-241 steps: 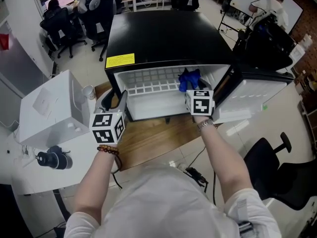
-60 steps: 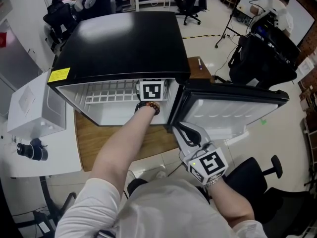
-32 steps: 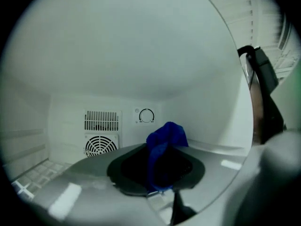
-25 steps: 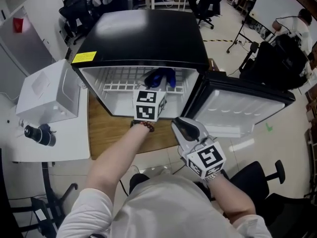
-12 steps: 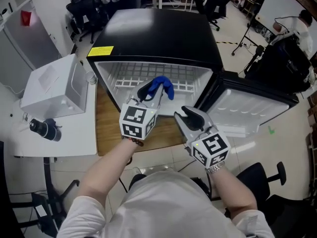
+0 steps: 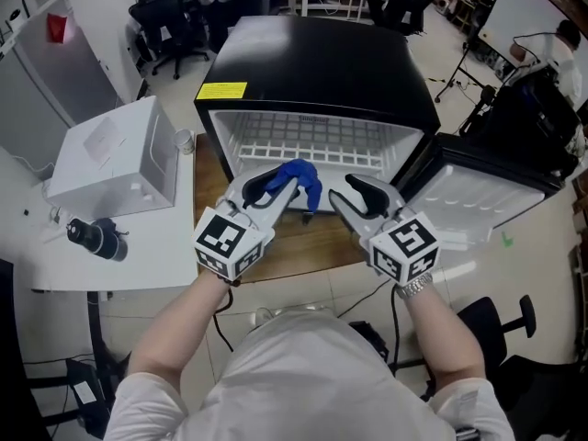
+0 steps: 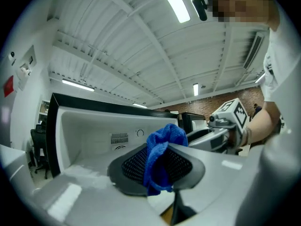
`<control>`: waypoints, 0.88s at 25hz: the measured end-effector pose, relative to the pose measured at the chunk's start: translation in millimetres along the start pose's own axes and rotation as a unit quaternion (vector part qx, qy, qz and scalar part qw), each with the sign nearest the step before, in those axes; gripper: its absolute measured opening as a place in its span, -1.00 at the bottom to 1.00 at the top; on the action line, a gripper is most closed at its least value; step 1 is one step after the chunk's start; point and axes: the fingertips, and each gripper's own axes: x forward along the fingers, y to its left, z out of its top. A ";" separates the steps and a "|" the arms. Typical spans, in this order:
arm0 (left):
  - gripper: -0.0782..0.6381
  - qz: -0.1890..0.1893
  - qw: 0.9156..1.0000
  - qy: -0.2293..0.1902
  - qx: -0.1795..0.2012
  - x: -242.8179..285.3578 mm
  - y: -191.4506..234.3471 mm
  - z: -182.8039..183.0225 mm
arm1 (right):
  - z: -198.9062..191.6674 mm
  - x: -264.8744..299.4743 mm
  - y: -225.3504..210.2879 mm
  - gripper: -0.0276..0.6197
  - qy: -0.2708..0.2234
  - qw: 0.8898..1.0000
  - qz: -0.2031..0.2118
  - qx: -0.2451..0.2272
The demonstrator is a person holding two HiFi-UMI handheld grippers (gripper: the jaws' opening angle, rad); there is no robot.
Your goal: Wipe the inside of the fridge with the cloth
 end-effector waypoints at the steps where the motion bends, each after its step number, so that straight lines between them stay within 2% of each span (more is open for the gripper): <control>1: -0.52 -0.014 1.000 -0.002 -0.002 -6.6 -1.0 0.8 | 2.5 4.3 5.3 -0.39 0.002 1.000 0.014 -0.003; 5: -0.52 -0.069 0.998 -0.001 -0.012 -30.4 -2.7 -0.6 | 8.8 19.4 31.1 -0.23 0.008 0.996 0.083 -0.015; 8: -0.52 -0.122 0.992 0.006 -0.022 -45.5 -5.8 -2.6 | 8.0 27.7 54.8 -0.20 0.027 0.989 0.143 -0.036; 14: -0.51 -0.244 0.968 0.039 -0.045 -74.6 -20.4 -6.0 | 1.8 37.7 104.9 -0.18 0.074 0.962 0.252 -0.075; 19: -0.51 -0.300 0.949 0.076 -0.055 -91.8 -30.4 -15.6 | -7.5 41.6 143.5 -0.18 0.103 0.937 0.323 -0.082; 21: -0.51 -0.315 0.943 0.093 -0.052 -95.7 -35.1 -23.5 | -13.2 45.4 154.3 -0.18 0.108 0.932 0.337 -0.082; 22: -0.51 -0.318 0.941 0.101 -0.049 -97.1 -36.5 -27.9 | -16.0 47.4 157.5 -0.26 0.109 0.931 0.339 -0.082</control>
